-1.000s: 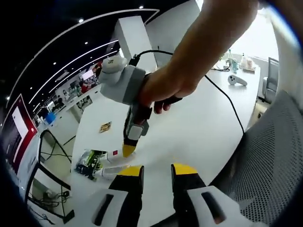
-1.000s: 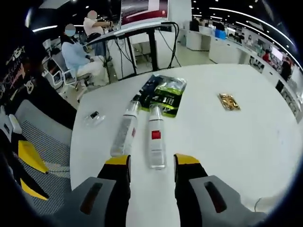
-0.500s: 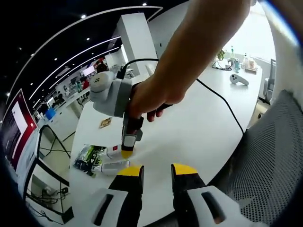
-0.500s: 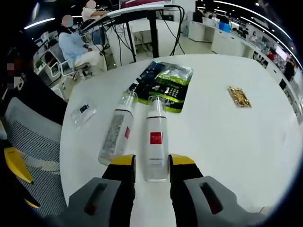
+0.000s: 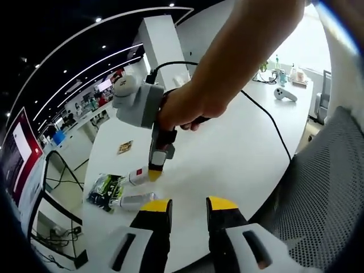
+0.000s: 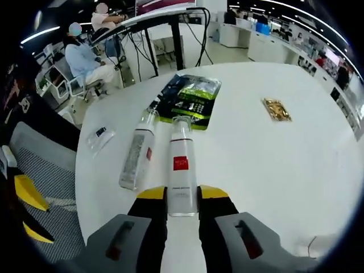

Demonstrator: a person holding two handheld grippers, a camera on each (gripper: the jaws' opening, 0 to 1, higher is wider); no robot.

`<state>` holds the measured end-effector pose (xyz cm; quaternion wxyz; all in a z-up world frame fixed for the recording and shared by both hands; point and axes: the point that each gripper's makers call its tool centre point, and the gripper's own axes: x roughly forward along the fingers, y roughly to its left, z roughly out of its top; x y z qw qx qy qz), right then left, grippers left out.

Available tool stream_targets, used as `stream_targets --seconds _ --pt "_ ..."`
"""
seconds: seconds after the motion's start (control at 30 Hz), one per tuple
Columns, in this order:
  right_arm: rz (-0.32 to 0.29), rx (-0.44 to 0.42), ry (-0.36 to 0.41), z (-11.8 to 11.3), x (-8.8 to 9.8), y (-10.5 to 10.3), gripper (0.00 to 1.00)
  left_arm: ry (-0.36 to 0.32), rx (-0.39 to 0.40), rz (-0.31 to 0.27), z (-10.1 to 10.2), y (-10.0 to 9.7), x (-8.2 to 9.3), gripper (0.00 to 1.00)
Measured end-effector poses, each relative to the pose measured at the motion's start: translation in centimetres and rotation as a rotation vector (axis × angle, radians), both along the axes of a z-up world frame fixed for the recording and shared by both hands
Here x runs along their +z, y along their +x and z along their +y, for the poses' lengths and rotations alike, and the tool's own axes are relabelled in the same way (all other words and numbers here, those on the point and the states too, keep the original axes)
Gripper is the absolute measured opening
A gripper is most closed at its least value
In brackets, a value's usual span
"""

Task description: Arrange the skincare products in the storage area until every visible bottle or jar stands upright without overlapping.

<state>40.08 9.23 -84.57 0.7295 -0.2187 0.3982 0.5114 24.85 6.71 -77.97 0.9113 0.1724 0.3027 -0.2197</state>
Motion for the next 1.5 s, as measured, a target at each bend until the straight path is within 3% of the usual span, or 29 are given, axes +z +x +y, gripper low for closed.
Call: stream_targets --seconds 0.13,0.43,0.6,0.93,1.03,1.07,1.1,1.13,1.17,1.23,1.33,1.5 --pt "0.007 -0.082 0.082 -1.7 1.9 -0.3 0.17 -0.006 -0.004 0.001 -0.1 -0.1 0.0 0.25" --pt "0.017 -0.22 0.283 -6.1 6.7 -3.5 0.17 -0.032 -0.002 -0.012 -0.2 0.0 0.5 0.27" --pt "-0.021 -0.223 0.325 -7.9 8.8 -6.1 0.17 -0.054 -0.005 -0.04 -0.5 0.1 1.2 0.3" --pt "-0.073 -0.242 0.383 -10.0 11.0 -8.7 0.17 -0.145 0.006 -0.075 -1.2 0.6 2.8 0.35" --pt "-0.07 -0.265 0.419 -10.5 11.9 -9.4 0.17 -0.211 0.02 -0.099 -1.5 0.8 4.2 0.35" --pt "-0.08 -0.271 0.433 -10.7 12.4 -9.6 0.17 -0.284 0.016 -0.095 -2.1 0.9 5.3 0.35" --pt "-0.076 -0.282 0.452 -10.9 12.9 -9.8 0.18 -0.408 0.082 -0.123 -2.0 1.6 7.1 0.34" --pt "-0.075 -0.284 0.459 -11.0 13.0 -9.9 0.18 -0.464 0.108 -0.136 -2.0 1.9 7.7 0.35" --pt "-0.083 -0.288 0.47 -11.2 13.4 -10.1 0.18 -0.612 0.158 -0.15 -2.2 2.3 9.2 0.36" --pt "-0.089 -0.294 0.478 -11.7 13.9 -10.5 0.18 -0.757 0.209 -0.161 -2.4 2.5 10.3 0.37" --pt "-0.087 -0.274 0.486 -12.1 14.1 -11.3 0.18 -0.9 0.224 -0.079 -3.5 2.0 9.8 0.39" --pt "-0.116 -0.252 0.462 -12.9 14.2 -12.3 0.18 -1.132 0.258 -0.054 -5.2 2.2 11.1 0.59"
